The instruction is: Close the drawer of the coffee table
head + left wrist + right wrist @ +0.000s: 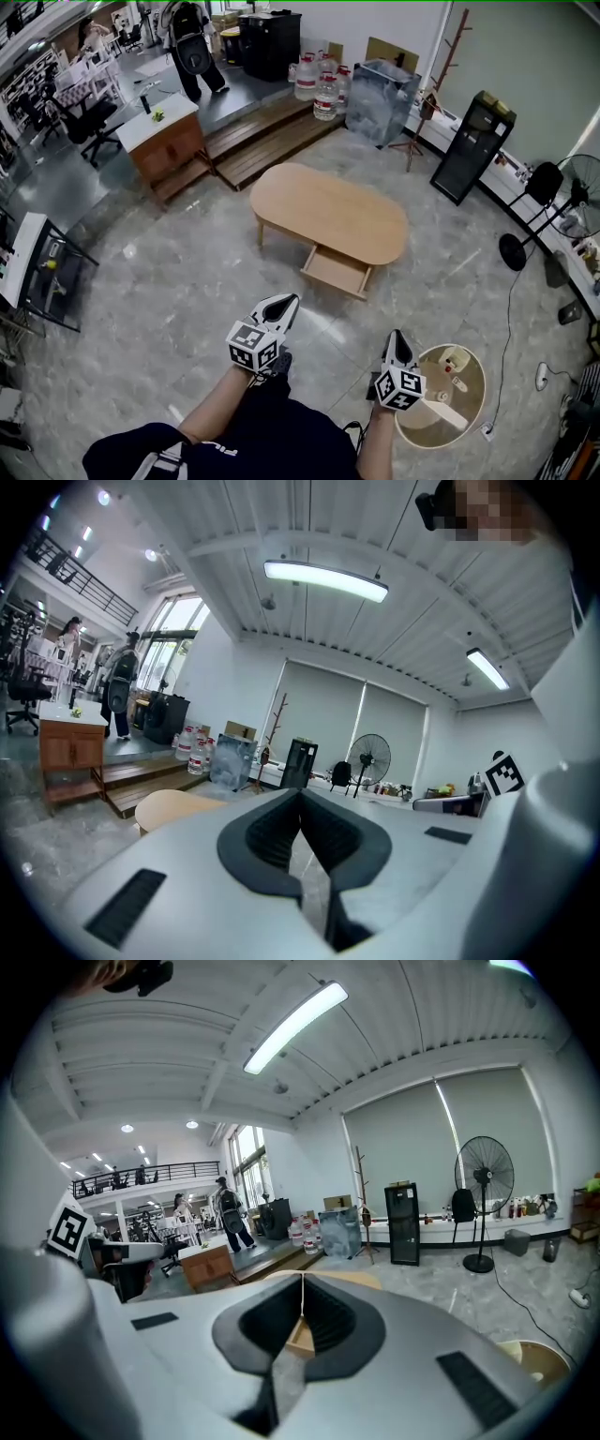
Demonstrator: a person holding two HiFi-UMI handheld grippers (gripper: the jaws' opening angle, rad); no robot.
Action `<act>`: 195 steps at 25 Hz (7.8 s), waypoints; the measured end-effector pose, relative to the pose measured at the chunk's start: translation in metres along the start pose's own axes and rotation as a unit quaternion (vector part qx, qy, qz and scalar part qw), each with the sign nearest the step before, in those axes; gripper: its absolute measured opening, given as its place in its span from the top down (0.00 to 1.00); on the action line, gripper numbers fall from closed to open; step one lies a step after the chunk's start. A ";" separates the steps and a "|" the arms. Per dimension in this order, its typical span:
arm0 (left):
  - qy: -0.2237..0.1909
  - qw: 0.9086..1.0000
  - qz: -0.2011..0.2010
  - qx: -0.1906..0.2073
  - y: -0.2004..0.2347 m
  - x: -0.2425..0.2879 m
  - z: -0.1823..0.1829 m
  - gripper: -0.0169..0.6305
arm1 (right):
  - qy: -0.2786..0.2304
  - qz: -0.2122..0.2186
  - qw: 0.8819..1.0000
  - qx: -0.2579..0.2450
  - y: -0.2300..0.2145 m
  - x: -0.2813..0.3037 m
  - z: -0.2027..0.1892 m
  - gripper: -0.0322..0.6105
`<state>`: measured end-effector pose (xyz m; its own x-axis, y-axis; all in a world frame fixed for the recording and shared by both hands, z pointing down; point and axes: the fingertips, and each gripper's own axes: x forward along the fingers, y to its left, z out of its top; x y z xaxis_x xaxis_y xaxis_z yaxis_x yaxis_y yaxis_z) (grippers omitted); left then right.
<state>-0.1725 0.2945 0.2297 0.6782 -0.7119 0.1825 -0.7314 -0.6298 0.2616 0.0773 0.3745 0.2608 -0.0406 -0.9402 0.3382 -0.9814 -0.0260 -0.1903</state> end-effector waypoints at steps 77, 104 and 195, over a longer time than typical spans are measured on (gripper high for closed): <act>0.034 0.999 0.030 0.023 0.085 0.186 0.025 0.93 | 0.020 0.054 0.998 0.023 -0.052 0.215 0.059 0.91; 0.035 0.998 -0.045 0.020 0.219 0.351 0.084 0.93 | 0.002 -0.014 1.000 0.023 -0.057 0.382 0.123 0.91; 0.222 0.974 0.045 -0.010 0.418 0.431 -0.641 0.94 | 0.081 -0.061 0.990 0.095 -0.236 0.546 -0.577 0.91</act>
<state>-0.1407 -0.0761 1.0255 0.5786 -0.5560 0.5967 -0.7907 -0.5619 0.2431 0.1788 0.0635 1.0220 0.0323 -0.8600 0.5092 -0.9286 -0.2143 -0.3031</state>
